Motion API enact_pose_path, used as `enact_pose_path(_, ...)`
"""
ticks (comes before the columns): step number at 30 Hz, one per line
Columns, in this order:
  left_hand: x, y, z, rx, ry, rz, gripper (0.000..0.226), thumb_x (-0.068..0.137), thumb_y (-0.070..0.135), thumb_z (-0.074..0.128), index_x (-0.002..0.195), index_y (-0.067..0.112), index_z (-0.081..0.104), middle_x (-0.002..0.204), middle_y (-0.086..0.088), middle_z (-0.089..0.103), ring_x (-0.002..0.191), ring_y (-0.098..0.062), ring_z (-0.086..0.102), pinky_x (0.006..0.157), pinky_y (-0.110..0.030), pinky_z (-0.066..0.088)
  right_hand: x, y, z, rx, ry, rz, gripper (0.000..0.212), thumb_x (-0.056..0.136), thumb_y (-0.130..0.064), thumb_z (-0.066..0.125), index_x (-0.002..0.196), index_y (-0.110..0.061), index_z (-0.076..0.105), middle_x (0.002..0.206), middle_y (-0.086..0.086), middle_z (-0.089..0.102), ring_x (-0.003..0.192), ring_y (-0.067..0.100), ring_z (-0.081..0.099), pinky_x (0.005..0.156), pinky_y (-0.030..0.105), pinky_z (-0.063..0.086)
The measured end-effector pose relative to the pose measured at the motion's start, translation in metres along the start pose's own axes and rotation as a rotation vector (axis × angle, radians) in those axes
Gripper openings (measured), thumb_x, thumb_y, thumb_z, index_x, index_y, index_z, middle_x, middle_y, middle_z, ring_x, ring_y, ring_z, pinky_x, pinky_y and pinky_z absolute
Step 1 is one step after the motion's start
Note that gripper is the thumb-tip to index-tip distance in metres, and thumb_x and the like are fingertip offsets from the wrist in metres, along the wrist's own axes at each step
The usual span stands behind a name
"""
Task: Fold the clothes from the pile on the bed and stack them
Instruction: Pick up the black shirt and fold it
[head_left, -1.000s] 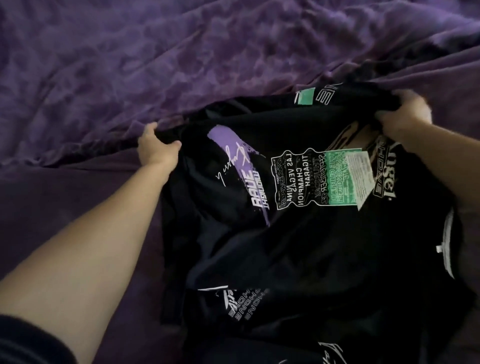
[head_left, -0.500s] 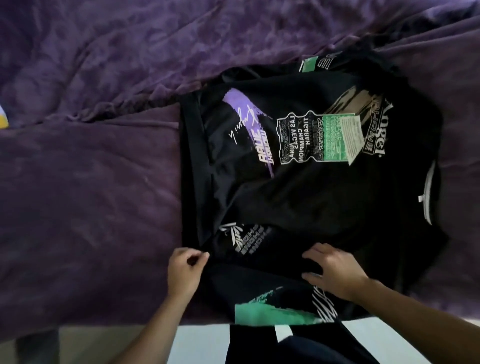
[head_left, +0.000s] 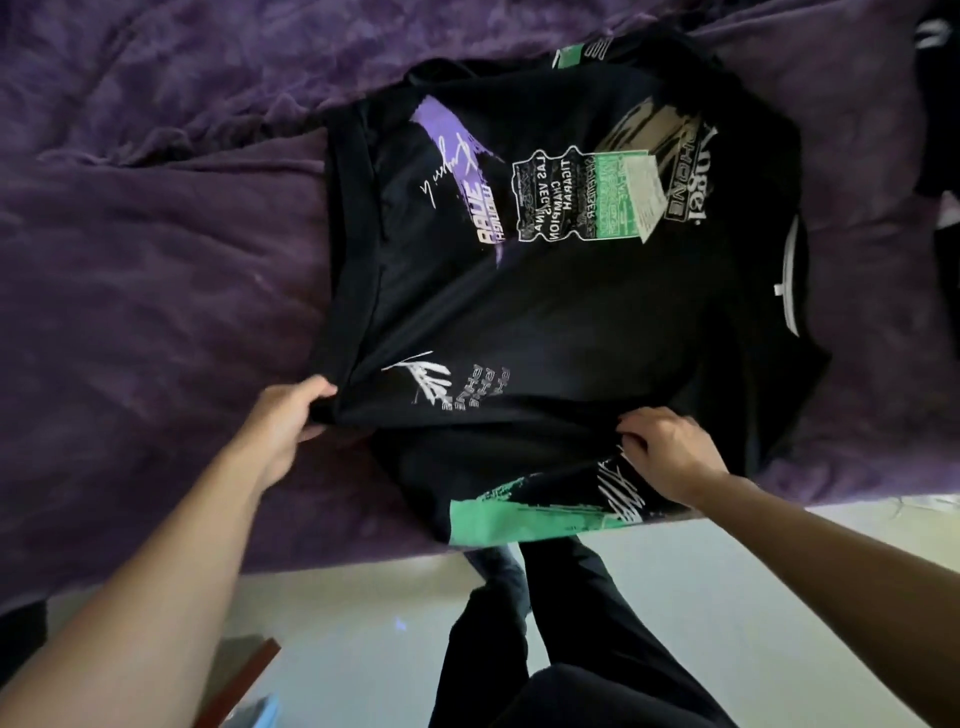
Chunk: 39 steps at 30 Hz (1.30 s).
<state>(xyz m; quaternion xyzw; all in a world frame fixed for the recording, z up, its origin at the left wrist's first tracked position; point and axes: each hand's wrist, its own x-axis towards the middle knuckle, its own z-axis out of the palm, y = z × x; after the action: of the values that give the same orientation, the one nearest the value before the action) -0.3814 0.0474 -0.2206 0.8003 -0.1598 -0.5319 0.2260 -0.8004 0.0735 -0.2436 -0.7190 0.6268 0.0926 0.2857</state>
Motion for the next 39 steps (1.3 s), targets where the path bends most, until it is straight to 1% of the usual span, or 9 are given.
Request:
enact_pose_path(6,-0.061,-0.063,-0.027,0.593,0.486,0.351,0.006,0.076,0.013,0.074,0.076,0.011,0.068,0.079,-0.016,0.07,0.08,-0.033,0.066,0.069,-0.036,0.048,-0.073,-0.003,0.013,-0.077,0.253,-0.133,0.043,0.066,-0.021,0.08,0.105,-0.014,0.062,0.109,0.006,0.059,0.098,0.032,0.055,0.073,0.041,0.046)
enact_pose_path(9,-0.092,-0.097,0.02,0.865,0.1,0.715,0.015,0.071,0.024,0.078,0.079,0.017,0.068,0.081,-0.005,0.065,0.08,-0.03,0.061,0.065,-0.036,0.046,-0.099,0.001,0.03,-0.185,0.114,-0.211,0.05,0.063,-0.039,0.083,0.105,-0.019,0.066,0.112,0.002,0.06,0.103,0.029,0.058,0.079,0.041,0.047)
enact_pose_path(12,-0.105,-0.131,0.079,1.172,-0.121,0.908,0.068,0.066,0.047,0.076,0.126,0.023,0.058,0.12,-0.006,0.054,0.11,-0.029,0.051,0.085,-0.04,0.043,-0.1,0.003,0.036,-0.098,0.239,-0.161,0.015,0.078,-0.023,0.077,0.09,-0.017,0.071,0.105,0.001,0.068,0.102,0.029,0.063,0.08,0.041,0.045)
enact_pose_path(16,-0.09,-0.135,0.116,1.057,0.06,0.79,0.057,0.076,0.04,0.071,0.129,0.026,0.056,0.131,-0.005,0.048,0.123,-0.027,0.043,0.093,-0.042,0.037,-0.095,0.001,0.021,0.074,0.456,-0.075,0.015,0.094,-0.028,0.049,0.091,-0.016,0.056,0.081,0.003,0.068,0.073,0.032,0.061,0.069,0.033,0.043)
enact_pose_path(21,-0.087,-0.11,0.1,0.531,0.098,0.681,0.016,0.077,0.001,0.057,0.085,0.009,0.068,0.069,-0.008,0.062,0.069,-0.032,0.059,0.065,-0.035,0.044,-0.103,0.013,-0.006,0.104,0.483,-0.022,0.015,0.1,-0.029,0.043,0.099,-0.015,0.05,0.064,0.003,0.057,0.054,0.039,0.058,0.051,0.036,0.045)
enact_pose_path(24,-0.107,-0.1,0.073,0.386,-0.101,0.65,0.012,0.075,0.015,0.048,0.065,0.015,0.054,0.05,0.004,0.043,0.048,-0.014,0.039,0.053,-0.031,0.031,-0.111,0.014,-0.009,0.074,0.417,0.012,0.017,0.097,-0.028,0.046,0.1,-0.013,0.051,0.058,0.004,0.054,0.055,0.041,0.059,0.052,0.036,0.043)
enact_pose_path(30,-0.127,-0.077,0.024,1.129,-0.269,0.761,0.027,0.066,0.032,0.068,0.08,0.027,0.045,0.07,0.011,0.055,0.076,-0.022,0.06,0.063,-0.033,0.046,-0.126,0.023,-0.017,0.066,0.327,0.014,0.024,0.095,-0.034,0.044,0.099,-0.013,0.054,0.058,0.008,0.06,0.056,0.039,0.061,0.053,0.032,0.04)
enact_pose_path(36,-0.073,-0.012,0.005,0.697,-0.383,0.366,0.024,0.069,0.002,0.078,0.085,0.018,0.069,0.082,-0.004,0.071,0.076,-0.016,0.063,0.064,-0.024,0.05,-0.065,0.028,-0.054,-0.008,0.328,-0.079,0.02,0.094,-0.038,0.047,0.098,-0.02,0.056,0.071,0.015,0.066,0.065,0.041,0.064,0.056,0.039,0.046)
enact_pose_path(39,-0.034,0.011,0.007,0.668,-0.06,0.298,0.037,0.072,0.015,0.082,0.105,0.014,0.065,0.092,-0.009,0.068,0.084,-0.025,0.063,0.067,-0.03,0.05,-0.005,0.027,-0.071,-0.074,0.336,0.007,0.025,0.094,-0.042,0.051,0.109,-0.022,0.056,0.094,0.017,0.068,0.087,0.041,0.063,0.068,0.041,0.045)
